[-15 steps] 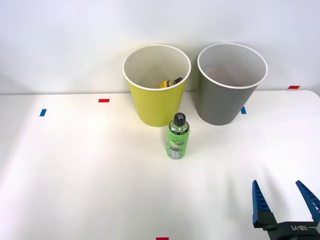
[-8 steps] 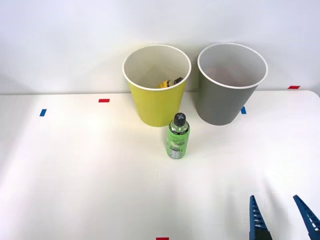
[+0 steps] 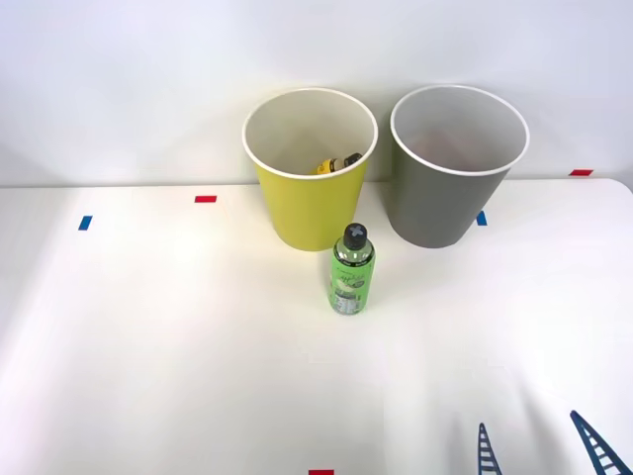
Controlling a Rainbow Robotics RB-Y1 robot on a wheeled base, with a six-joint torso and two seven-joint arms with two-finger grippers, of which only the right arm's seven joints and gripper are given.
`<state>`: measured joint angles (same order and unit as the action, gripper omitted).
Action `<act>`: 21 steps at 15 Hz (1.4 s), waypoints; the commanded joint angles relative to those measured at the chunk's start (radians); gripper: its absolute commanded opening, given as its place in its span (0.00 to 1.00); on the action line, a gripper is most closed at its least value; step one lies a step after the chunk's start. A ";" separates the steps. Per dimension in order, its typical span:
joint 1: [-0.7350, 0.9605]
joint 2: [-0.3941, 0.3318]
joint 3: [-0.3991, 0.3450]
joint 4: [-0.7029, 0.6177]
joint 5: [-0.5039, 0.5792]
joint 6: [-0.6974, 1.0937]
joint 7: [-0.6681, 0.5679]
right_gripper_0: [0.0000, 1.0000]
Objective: Put cans in the gray bin, plastic bottles in the light green bin
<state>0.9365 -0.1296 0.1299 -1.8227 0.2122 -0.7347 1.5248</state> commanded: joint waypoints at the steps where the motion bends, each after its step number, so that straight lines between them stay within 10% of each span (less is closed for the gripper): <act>1: -0.039 -0.051 0.000 0.028 -0.020 -0.014 0.023 1.00; 7: -0.102 -0.234 0.028 0.030 -0.073 -0.002 0.021 1.00; 21: -0.076 -0.208 0.031 0.030 -0.059 0.001 0.006 1.00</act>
<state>0.8582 -0.3409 0.1621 -1.7932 0.1533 -0.7330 1.5317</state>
